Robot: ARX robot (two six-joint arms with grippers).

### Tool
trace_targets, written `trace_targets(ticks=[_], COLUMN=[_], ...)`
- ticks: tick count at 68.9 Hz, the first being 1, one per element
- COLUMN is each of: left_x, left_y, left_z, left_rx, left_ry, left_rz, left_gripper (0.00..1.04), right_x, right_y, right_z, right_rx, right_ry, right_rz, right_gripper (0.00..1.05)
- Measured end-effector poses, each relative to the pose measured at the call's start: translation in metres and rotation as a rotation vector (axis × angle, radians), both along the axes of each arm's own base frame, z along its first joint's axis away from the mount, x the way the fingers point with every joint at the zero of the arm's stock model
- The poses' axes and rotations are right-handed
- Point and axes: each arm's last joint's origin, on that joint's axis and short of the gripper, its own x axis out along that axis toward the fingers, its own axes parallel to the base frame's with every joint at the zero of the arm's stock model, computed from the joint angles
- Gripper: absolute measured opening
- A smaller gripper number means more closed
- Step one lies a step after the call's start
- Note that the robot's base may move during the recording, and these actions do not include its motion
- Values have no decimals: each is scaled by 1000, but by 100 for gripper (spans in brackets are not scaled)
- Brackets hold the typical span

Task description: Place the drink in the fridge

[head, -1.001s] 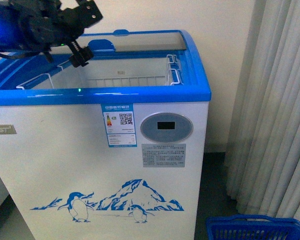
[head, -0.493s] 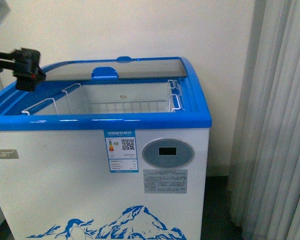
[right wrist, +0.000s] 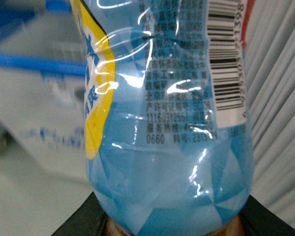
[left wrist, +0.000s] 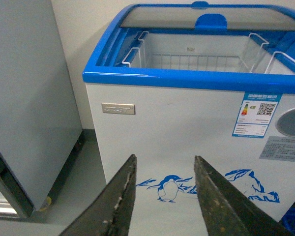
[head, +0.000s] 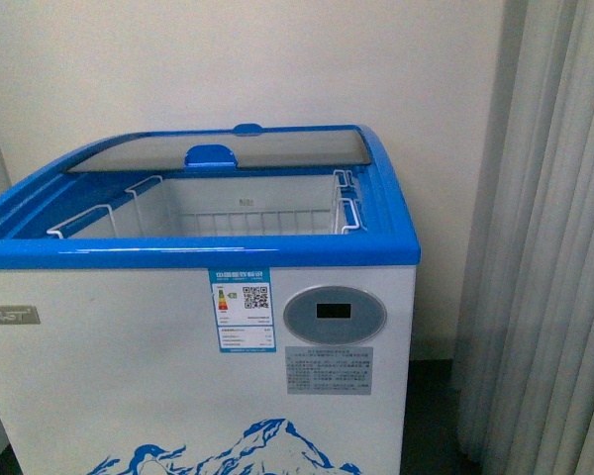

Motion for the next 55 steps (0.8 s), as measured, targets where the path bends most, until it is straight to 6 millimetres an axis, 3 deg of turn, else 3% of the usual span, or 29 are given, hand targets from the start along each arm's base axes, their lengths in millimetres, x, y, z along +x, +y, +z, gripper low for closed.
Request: trace_targets(ticks=[6,10,13,20,23,31,42,55], left_x=[-3,-5,-6,-9,-10,-13,-16,-20], left_y=[0,0,0,0,0,0,0,0], left_z=[-1,-5,-7,-12,-13,-16,-19,-27], left_rx=[-1,-3,-4,-5,-5,-5,-5,-5], left_ry=[-13,-10,-7,-3,-3,-5,-7,-17], left_rz=[1,0,0,0,0,0,0,0], left_gripper=[11,2,3,3,3,3,3,3], right_x=[35,70,89,161,181,250,312,356], right_y=[0,2,4,16,22,51,91,132], right_z=[8,18,23,26,25,18,7,-7], right_rx=[-170,-314,-397,-636,-715,-899,-1052,-1179], right_ry=[-9,-38,-50,-27,-15,19,21,-13], right_rz=[86,127,144,209,241,322,383,473], right_gripper=[41,41,41,41,41,41,41,41])
